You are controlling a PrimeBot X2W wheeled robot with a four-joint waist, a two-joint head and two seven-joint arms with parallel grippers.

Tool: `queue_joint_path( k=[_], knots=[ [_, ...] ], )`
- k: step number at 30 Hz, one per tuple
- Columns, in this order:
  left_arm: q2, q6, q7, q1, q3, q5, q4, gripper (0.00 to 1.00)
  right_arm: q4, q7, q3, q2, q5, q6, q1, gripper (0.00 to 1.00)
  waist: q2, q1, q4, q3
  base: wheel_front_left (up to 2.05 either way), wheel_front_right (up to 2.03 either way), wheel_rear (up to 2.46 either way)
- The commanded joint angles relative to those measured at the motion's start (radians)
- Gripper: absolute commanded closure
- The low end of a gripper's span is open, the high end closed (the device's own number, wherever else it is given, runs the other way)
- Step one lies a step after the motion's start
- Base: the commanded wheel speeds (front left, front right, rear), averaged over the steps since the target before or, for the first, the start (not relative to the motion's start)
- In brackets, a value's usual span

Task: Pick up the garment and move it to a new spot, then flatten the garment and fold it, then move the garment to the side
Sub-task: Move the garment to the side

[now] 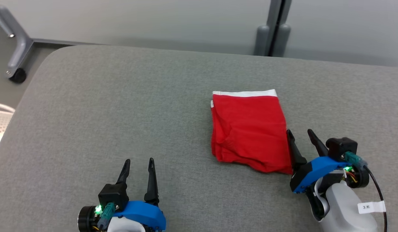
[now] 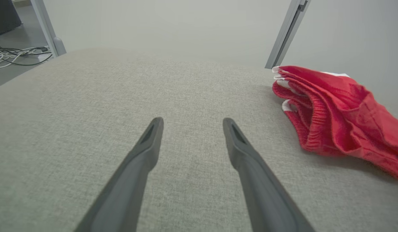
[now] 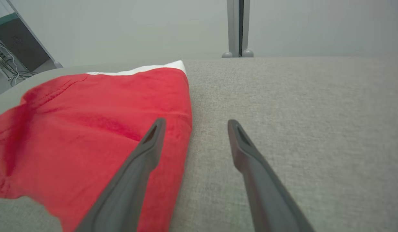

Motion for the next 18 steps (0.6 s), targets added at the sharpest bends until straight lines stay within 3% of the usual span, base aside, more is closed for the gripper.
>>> queue_joint_path(
  k=[1,9,11,12,18],
  knots=[
    [0.0,0.005,-0.002,-0.015,-0.005,-0.004,-0.005,0.0,0.037,-0.004,-0.012,-0.002,0.005,0.0,-0.037,0.0,-0.0001,-0.0002,0.063,0.052,0.0,0.0,0.0],
    [-0.001,0.012,-0.002,-0.022,-0.012,-0.011,-0.018,0.0,0.275,0.0,-0.09,-0.011,0.01,0.0,-0.156,0.0,-0.0001,-0.0002,0.136,0.098,0.0,0.0,0.0],
    [-0.001,0.014,-0.002,-0.022,-0.01,-0.013,-0.023,0.0,0.314,0.002,-0.071,-0.004,0.009,0.0,-0.155,0.59,-0.0001,-0.0002,0.139,0.105,0.0,0.0,0.0],
    [-0.001,0.016,-0.002,-0.023,-0.009,-0.014,-0.025,0.0,0.326,0.004,-0.063,-0.003,0.013,0.001,-0.158,1.0,-0.0001,-0.0002,0.136,0.107,0.0,0.0,0.0],
    [0.0,0.021,-0.002,-0.03,-0.011,-0.009,-0.031,0.0,0.234,-0.001,-0.03,-0.026,0.02,0.0,-0.155,1.0,-0.0001,-0.0002,0.09,0.096,0.0,0.0,0.0]
  ],
)
